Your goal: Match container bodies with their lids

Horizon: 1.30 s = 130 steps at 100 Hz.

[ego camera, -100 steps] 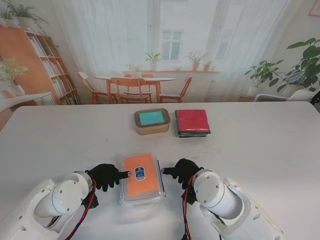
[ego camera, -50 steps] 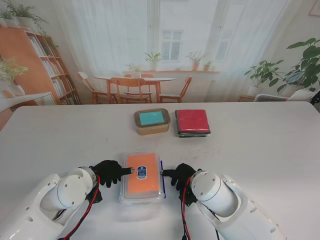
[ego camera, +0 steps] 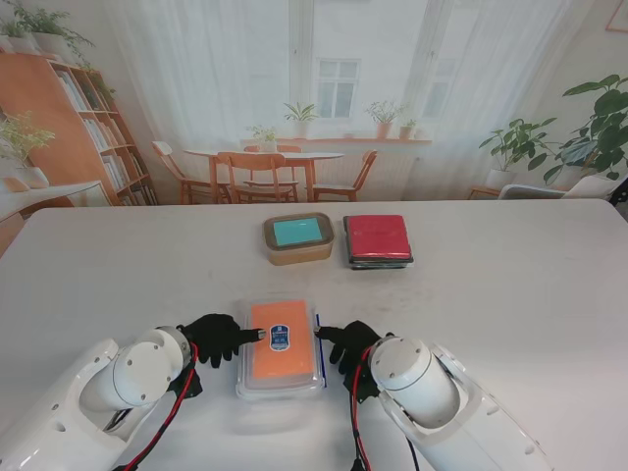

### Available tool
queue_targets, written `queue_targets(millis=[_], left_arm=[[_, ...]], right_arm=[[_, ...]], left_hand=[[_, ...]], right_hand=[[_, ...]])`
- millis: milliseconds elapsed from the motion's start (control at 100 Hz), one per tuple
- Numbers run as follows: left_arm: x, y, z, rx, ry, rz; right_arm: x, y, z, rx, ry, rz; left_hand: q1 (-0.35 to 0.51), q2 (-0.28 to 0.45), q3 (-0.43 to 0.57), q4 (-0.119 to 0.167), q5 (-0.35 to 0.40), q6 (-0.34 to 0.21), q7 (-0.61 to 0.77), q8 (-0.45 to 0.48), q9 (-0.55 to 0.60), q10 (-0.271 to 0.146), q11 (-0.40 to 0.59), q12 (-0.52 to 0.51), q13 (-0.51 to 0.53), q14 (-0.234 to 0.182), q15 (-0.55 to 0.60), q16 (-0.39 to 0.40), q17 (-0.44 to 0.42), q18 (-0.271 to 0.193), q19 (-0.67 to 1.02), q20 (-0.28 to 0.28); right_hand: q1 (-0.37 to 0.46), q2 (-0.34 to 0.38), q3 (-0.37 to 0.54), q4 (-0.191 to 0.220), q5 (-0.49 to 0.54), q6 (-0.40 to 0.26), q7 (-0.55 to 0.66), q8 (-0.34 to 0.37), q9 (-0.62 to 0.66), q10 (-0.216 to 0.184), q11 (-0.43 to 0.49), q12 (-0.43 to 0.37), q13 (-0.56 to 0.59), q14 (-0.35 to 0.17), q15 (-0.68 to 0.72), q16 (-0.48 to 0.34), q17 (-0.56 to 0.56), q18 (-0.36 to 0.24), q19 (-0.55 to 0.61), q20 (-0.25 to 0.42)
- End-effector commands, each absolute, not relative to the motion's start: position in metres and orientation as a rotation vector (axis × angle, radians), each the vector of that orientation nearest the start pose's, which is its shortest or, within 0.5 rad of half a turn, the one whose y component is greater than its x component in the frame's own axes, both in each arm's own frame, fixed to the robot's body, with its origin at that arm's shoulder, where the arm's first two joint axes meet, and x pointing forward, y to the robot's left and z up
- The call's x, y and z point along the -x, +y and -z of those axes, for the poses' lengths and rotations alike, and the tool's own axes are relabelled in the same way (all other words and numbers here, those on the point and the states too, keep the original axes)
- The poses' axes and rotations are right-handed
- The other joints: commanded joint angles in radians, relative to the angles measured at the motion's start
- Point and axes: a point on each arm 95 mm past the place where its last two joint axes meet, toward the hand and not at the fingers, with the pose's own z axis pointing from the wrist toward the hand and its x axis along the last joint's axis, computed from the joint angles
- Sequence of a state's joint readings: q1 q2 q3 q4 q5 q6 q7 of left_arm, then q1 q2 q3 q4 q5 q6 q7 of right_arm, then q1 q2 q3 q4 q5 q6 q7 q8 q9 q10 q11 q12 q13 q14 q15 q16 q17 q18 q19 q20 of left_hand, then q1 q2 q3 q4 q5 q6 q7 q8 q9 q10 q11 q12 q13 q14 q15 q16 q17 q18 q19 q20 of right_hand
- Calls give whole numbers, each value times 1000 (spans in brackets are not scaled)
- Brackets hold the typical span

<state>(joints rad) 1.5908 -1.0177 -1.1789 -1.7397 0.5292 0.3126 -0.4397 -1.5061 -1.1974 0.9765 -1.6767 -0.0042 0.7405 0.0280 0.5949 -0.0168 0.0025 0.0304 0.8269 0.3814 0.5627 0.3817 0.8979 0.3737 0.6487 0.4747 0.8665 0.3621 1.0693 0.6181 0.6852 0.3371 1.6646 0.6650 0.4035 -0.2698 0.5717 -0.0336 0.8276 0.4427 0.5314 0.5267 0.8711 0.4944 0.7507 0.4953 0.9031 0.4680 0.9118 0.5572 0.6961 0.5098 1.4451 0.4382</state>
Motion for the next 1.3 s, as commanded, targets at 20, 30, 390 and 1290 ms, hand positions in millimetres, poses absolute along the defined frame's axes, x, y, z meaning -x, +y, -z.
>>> queue_targets(millis=[20,30,390,1290], left_arm=[[-367,-15,342,2005,1652,1322],[-367,-15,342,2004,1652,1323],[-369,-17,339,1994,1662,1339],[-383,-19,338,1970,1734,1241]], right_arm=[[-354,104,371,2690,-1064,1231],[-354,104,371,2689,-1060,1229],[-354,110,370,2695,-927,1200],[-359,102,376,2762,-1012,1159]], left_hand=[[-15,-1,-22,-19,2,-35,1,-24,19,15,9,-6,21,99,25,-13,39,-98,76,-7],[-15,-2,-22,-19,2,-35,1,-24,19,15,9,-6,21,99,25,-13,39,-98,76,-7],[-8,-10,-21,-17,5,-35,8,-24,25,14,13,-5,30,98,29,-16,52,-101,79,-12],[22,-32,-19,-12,16,-47,24,-23,41,5,19,-5,49,90,40,-21,80,-110,95,-29]], right_hand=[[-37,-19,-33,3,-1,22,-13,20,-12,38,-39,-15,-17,82,-66,-19,-18,27,-42,-21],[-37,-21,-33,3,-3,22,-14,20,-13,38,-41,-16,-18,83,-69,-20,-20,29,-45,-22],[-4,-77,-6,15,-362,6,23,207,-224,37,-49,-43,-143,110,-179,-52,-108,94,-162,-59],[309,-181,-60,68,-445,-66,238,132,-261,-64,355,199,22,-128,245,54,209,-261,149,-38]])
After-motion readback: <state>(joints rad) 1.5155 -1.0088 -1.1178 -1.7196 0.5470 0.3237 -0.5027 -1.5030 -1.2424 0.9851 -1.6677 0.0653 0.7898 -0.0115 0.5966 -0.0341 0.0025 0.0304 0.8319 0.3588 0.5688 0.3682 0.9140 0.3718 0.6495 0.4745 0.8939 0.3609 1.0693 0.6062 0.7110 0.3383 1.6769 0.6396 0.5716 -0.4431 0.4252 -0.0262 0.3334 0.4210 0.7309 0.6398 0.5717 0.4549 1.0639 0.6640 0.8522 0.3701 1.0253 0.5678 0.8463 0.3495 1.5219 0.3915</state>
